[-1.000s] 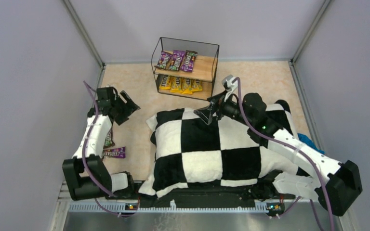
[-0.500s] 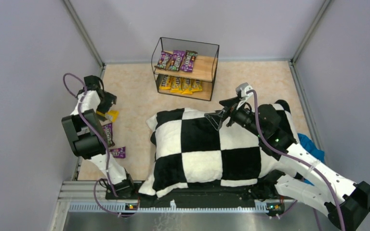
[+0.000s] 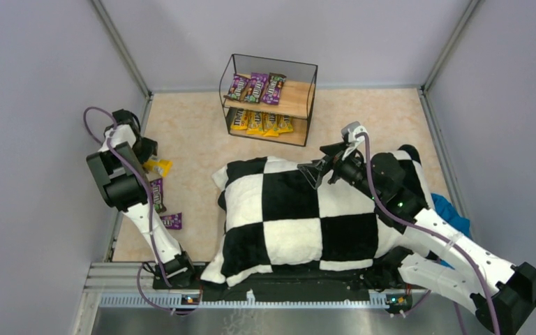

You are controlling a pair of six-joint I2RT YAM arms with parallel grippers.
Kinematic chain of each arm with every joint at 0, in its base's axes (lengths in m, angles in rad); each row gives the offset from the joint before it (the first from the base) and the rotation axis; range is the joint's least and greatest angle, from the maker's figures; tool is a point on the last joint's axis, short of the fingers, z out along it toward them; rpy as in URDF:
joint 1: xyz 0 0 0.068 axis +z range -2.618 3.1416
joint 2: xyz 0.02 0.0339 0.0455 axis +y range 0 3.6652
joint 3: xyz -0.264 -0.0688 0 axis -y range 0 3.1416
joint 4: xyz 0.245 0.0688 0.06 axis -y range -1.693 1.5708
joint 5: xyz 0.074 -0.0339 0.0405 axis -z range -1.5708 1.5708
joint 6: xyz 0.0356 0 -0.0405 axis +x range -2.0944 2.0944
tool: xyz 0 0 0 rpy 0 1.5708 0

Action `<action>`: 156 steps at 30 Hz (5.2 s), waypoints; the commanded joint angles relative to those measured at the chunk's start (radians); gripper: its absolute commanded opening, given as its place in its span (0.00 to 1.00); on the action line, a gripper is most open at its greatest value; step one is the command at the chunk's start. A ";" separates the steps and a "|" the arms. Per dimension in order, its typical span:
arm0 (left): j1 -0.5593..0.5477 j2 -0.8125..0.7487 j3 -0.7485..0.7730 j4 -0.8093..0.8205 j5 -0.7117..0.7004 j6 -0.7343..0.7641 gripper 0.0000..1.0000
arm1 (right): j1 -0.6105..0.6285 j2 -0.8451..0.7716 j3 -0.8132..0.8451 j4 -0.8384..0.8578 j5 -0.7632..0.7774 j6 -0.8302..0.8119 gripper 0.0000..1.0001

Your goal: Place and organize the candy bags onto the shelf

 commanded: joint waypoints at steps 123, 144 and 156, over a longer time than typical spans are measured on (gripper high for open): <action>-0.434 -0.815 -0.767 0.578 1.242 0.094 0.75 | 0.228 0.499 0.440 -0.339 0.335 -0.719 0.00; -0.711 -0.486 -0.914 1.024 1.078 -0.093 0.39 | 0.073 0.952 0.794 -0.447 0.444 -0.756 0.00; -0.721 -0.361 -1.006 1.109 1.090 -0.093 0.37 | 0.072 1.214 0.910 -0.265 0.769 -0.786 0.00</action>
